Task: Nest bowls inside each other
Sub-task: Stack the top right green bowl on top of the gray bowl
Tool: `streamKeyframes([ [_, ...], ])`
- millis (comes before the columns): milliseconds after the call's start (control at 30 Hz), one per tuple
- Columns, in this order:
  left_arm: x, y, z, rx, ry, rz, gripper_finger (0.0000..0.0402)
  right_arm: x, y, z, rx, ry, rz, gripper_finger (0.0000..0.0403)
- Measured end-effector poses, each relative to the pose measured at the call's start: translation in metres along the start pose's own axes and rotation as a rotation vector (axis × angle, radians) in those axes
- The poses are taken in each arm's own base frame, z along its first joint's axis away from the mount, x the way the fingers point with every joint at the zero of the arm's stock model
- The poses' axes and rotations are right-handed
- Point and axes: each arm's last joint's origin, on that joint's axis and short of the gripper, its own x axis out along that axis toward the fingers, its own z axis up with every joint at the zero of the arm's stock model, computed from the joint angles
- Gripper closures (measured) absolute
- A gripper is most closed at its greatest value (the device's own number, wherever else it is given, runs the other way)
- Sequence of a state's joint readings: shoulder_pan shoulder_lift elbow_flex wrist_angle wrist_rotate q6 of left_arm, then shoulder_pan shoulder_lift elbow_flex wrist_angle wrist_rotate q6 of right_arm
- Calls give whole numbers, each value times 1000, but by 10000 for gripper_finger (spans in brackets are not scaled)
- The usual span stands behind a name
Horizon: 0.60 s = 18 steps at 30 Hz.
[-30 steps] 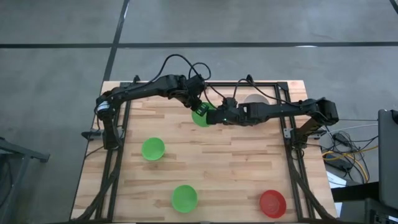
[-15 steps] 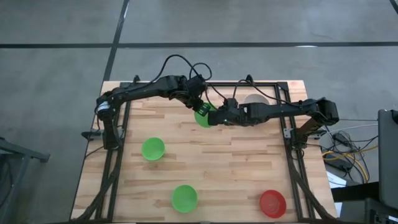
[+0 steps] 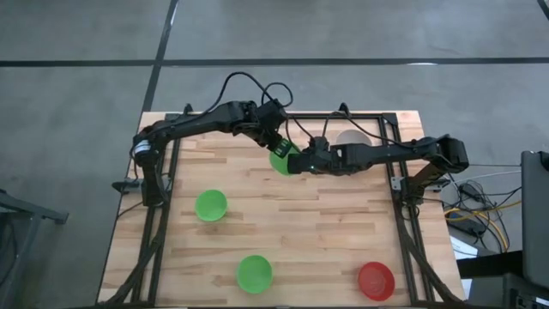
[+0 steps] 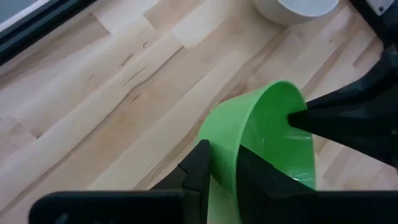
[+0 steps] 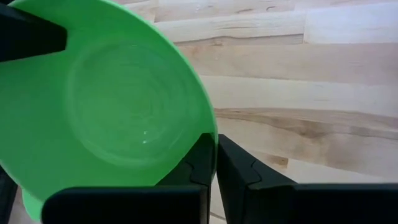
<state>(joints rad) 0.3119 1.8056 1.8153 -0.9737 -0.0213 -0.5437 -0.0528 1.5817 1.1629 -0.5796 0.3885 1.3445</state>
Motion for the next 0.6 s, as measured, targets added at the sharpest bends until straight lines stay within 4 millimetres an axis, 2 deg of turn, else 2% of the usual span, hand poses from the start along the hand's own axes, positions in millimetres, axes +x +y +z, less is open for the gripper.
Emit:
streamKeyframes([
  [167,-4,3,-2,-10,14,20,349,3,-5,-3,-47,34,-47,394],
  [600,-7,4,-1,7,-5,38,349,2,-3,-3,-32,35,-20,395],
])
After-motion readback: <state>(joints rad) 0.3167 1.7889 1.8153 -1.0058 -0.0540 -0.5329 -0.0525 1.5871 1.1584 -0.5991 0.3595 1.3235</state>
